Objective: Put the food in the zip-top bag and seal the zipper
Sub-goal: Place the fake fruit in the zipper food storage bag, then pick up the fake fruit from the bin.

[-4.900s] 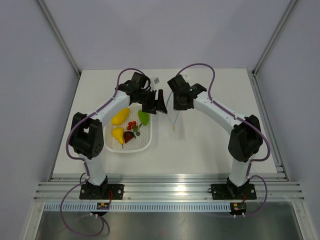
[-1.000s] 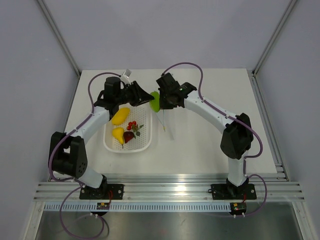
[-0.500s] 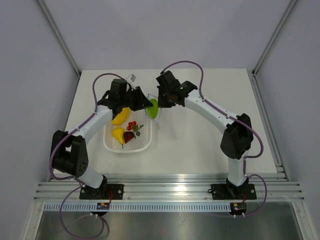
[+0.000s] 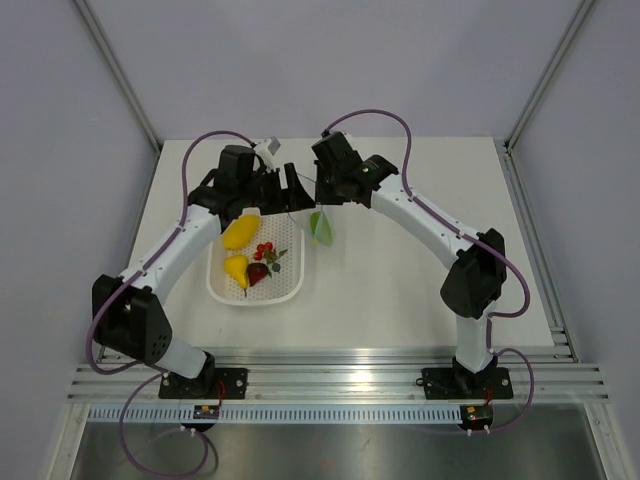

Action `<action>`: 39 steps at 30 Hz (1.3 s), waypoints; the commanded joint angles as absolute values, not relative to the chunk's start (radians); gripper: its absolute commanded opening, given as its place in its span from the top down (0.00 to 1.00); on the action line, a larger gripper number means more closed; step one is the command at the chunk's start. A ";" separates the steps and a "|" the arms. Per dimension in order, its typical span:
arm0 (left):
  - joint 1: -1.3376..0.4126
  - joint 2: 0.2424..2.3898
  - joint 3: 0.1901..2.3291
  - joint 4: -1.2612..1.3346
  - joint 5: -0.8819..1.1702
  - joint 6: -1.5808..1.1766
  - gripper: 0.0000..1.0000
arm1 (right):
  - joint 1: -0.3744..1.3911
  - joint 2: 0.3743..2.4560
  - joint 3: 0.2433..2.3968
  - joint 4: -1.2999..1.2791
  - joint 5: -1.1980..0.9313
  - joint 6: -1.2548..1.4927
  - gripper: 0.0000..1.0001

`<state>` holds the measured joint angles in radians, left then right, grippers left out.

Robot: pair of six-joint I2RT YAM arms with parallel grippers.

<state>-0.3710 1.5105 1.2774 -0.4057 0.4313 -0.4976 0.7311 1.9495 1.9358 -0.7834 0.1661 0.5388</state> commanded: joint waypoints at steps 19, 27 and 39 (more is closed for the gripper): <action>-0.201 1.430 1.088 -0.517 0.267 -0.449 0.36 | 0.710 1.925 1.865 -0.741 0.196 0.535 1.00; -0.290 1.537 1.095 -0.558 0.121 -0.459 0.35 | 0.710 1.925 1.867 -0.739 0.183 0.537 1.00; -0.364 1.627 1.108 -0.589 -0.077 -0.523 0.48 | 0.712 1.918 1.861 -0.738 0.179 0.538 1.00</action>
